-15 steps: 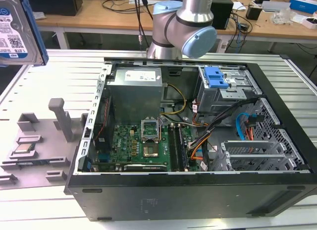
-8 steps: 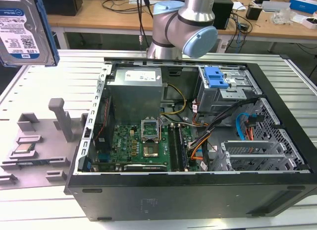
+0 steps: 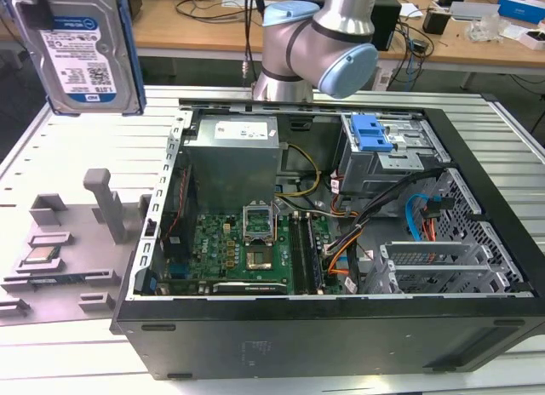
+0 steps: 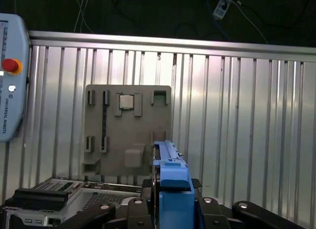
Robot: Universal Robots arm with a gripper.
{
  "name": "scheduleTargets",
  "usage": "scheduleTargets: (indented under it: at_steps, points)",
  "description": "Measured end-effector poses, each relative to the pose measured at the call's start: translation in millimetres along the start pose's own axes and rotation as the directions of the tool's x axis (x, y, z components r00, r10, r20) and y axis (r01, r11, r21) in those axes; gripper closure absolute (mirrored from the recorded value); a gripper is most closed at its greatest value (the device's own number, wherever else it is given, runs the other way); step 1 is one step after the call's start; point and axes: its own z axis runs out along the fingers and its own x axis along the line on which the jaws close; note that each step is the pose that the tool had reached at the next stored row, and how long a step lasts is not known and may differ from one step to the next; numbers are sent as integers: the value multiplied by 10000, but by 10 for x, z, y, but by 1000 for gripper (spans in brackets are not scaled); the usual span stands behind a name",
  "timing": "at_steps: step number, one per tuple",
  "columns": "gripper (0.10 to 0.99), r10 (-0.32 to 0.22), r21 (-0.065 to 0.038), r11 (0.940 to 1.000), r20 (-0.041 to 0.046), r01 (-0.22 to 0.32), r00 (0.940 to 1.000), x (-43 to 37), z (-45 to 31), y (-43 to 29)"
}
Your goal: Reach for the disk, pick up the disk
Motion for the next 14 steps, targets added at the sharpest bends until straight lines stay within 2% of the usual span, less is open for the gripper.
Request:
scheduleTargets:
  at_steps: [3,4,6,8,9,11,13,14]
  points:
    - [718,0,0,10000,-14,0,10000,7,-5,-112]
    - [718,1,-2,10000,-27,-1,10000,13,-9,-208]
    - [718,1,-2,10000,-41,-1,10000,20,-15,-336]
    - [718,0,-2,10000,-48,0,10000,25,-18,-400]
    - [718,2,-3,10000,-55,-2,10000,29,-21,-471]
    - [718,3,-4,10000,-62,-3,10000,33,-25,-551]
    - [718,4,-3,10000,-70,-4,10000,43,-32,-709]
    - [718,3,-4,10000,-73,-4,10000,45,-34,-743]
